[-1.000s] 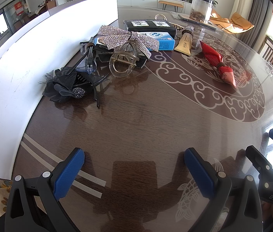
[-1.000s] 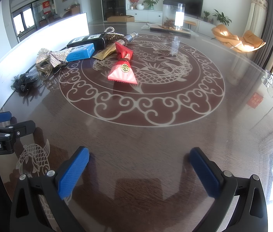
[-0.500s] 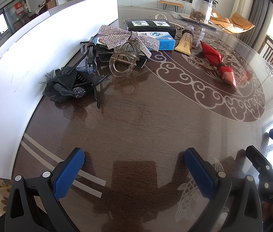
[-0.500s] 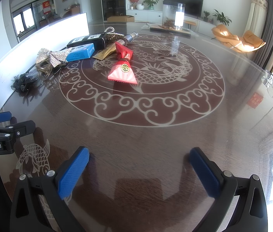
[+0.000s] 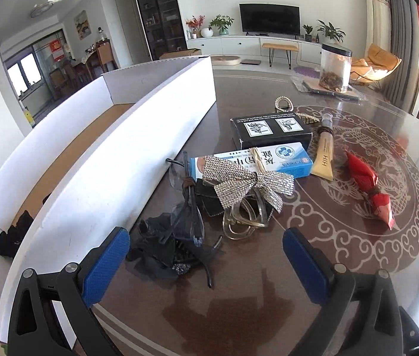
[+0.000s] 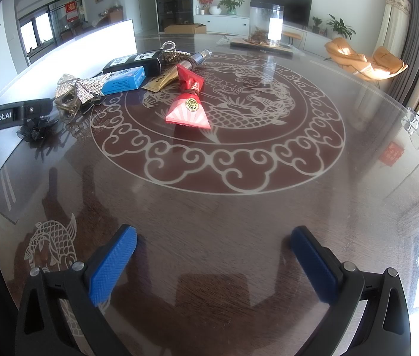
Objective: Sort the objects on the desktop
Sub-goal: 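Lower the left tool onto the black mesh hair accessory and grasp it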
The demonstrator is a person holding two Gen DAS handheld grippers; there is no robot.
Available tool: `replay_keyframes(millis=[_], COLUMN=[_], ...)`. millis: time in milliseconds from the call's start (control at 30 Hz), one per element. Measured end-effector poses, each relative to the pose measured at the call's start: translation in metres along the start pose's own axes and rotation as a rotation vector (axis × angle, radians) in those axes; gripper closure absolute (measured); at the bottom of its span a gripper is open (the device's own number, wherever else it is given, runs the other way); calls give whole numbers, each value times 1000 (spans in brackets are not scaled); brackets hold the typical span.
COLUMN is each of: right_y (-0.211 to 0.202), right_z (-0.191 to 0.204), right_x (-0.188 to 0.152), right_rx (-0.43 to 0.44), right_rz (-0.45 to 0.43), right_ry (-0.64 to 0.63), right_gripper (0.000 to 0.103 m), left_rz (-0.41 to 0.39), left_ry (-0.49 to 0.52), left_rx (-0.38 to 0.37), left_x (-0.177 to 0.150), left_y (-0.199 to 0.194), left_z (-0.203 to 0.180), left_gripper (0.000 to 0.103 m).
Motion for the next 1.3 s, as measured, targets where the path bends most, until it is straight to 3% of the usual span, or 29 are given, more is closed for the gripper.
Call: replay_keyframes(millis=[133, 267, 433, 533, 600, 667, 733, 867, 1000, 1100, 1300], right_y=[0, 0, 0, 0, 0, 0, 0, 0, 0, 0, 0], right_z=[0, 0, 0, 0, 0, 0, 0, 0, 0, 0, 0], right_x=[0, 0, 0, 0, 0, 0, 0, 0, 0, 0, 0], right_rx=[0, 0, 0, 0, 0, 0, 0, 0, 0, 0, 0], right_rz=[0, 0, 0, 0, 0, 0, 0, 0, 0, 0, 0], right_ry=[0, 0, 0, 0, 0, 0, 0, 0, 0, 0, 0], right_gripper=[0, 0, 0, 0, 0, 0, 0, 0, 0, 0, 0], left_rz=[79, 89, 56, 103, 56, -40, -75, 28, 189, 211, 180], left_ry=[-32, -95, 167, 222, 241, 220, 169, 34, -94, -49, 37], left_rx=[-32, -148, -58, -183, -178, -113, -71, -15, -123, -120, -181], left_x=[9, 4, -20, -38, -43, -39, -34, -29, -40, -44, -48], left_y=[40, 54, 45, 26, 6, -16, -24, 6, 38, 41, 30], left_z=[7, 7, -29, -51, -59, -56, -44, -10, 6, -3, -33], left_gripper=[0, 0, 0, 0, 0, 0, 0, 0, 0, 0, 0])
Point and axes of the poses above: each gripper's, at about its wrist camera, not at the fingertips, and y roughly the way its jaws point, z to its left, x to its top, the point moved 5 cm from there along y, roughly the way its jaws point, and after that the axes turned 2 degrees about -y, right-handed, at the moved point
